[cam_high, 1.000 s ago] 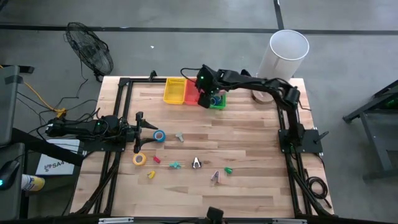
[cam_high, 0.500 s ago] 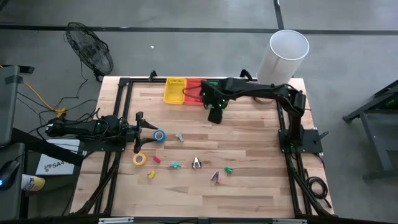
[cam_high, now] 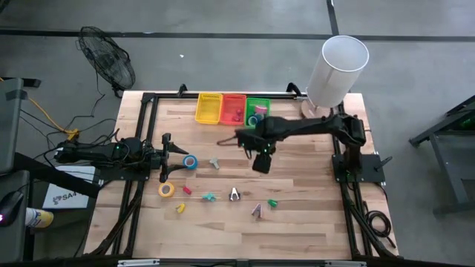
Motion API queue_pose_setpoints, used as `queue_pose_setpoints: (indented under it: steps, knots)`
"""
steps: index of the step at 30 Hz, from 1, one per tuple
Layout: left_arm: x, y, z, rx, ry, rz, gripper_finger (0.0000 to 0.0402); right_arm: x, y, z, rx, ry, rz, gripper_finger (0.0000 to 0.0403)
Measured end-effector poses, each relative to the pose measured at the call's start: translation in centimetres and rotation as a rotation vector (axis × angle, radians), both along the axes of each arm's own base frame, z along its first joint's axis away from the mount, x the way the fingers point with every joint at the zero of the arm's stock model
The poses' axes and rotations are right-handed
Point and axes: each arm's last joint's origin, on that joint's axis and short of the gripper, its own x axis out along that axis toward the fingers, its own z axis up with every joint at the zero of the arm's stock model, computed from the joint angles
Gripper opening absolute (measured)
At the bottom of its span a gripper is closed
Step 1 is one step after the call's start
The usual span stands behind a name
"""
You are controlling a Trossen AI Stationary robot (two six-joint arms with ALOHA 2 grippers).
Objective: Pick and place Stapler, Stapler remover, tape
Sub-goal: Put the green stapler into the orange basket
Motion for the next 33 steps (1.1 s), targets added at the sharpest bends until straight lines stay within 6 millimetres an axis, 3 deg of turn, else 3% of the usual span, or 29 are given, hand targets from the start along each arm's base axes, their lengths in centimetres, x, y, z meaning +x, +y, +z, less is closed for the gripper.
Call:
queue_pose_setpoints:
  steps: [17, 25, 33]
  knots:
    - [0.0, 0.0, 0.0, 0.0, 0.0, 0.001, 0.0239, -1.1, 11.4, 0.0, 0.001, -0.04, -0.148, 0.0174]
    - [0.0, 0.0, 0.0, 0.0, 0.0, 0.0, 0.0239, -1.7, 14.4, 0.0, 0.009, -0.089, -0.308, 0.0174]
    - [0.0, 0.0, 0.0, 0.0, 0.0, 0.0, 0.0239, -2.5, 16.1, -0.6, -0.004, -0.095, -0.447, 0.0174]
